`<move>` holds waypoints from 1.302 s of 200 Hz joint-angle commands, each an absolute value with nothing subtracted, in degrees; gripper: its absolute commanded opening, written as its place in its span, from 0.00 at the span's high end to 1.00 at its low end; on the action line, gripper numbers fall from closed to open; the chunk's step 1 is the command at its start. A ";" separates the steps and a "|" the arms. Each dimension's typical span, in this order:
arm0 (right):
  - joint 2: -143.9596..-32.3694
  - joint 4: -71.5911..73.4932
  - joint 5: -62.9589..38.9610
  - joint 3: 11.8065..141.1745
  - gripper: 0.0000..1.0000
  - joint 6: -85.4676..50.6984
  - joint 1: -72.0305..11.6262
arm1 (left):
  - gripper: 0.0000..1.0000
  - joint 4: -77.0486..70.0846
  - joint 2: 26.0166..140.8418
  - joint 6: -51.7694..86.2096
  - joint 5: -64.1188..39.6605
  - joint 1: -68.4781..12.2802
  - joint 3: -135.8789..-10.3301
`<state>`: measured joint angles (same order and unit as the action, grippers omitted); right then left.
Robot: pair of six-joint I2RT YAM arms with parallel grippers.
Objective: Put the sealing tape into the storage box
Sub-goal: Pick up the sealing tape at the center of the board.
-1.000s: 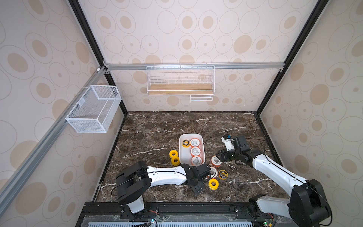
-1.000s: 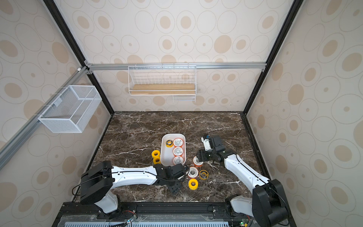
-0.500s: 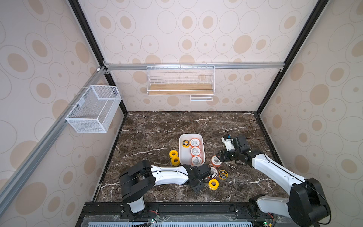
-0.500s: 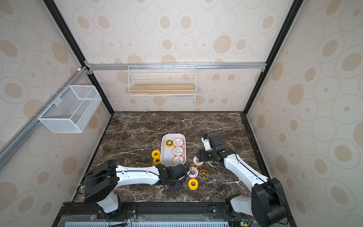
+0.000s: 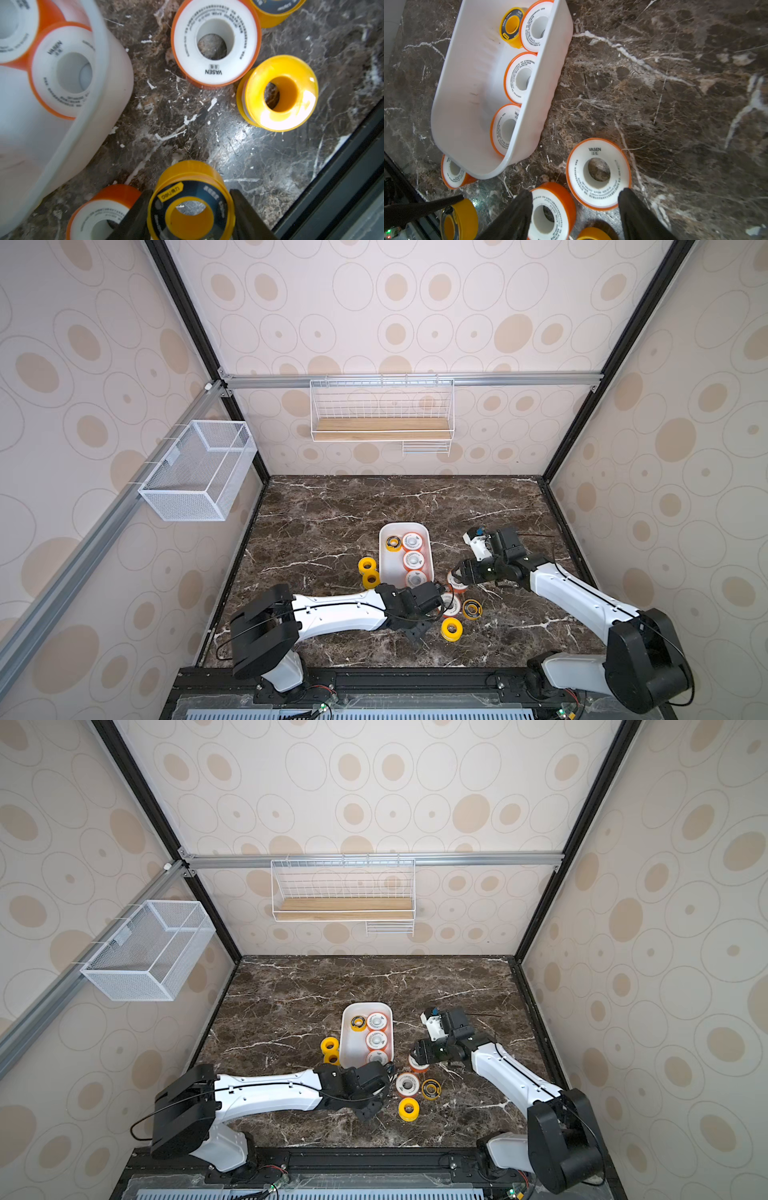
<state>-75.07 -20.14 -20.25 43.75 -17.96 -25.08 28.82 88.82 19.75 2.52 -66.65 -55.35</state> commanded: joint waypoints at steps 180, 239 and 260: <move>-101.72 -21.19 -32.78 67.63 0.46 -20.57 -26.19 | 0.40 39.91 91.61 16.24 3.41 -41.20 -73.89; -107.19 -23.98 -31.45 73.45 0.56 -22.15 -26.27 | 0.40 40.70 98.74 14.37 6.71 -39.46 -80.06; -107.84 -23.91 -31.55 73.93 0.60 -22.65 -26.21 | 0.40 41.04 101.29 13.49 7.03 -39.44 -81.70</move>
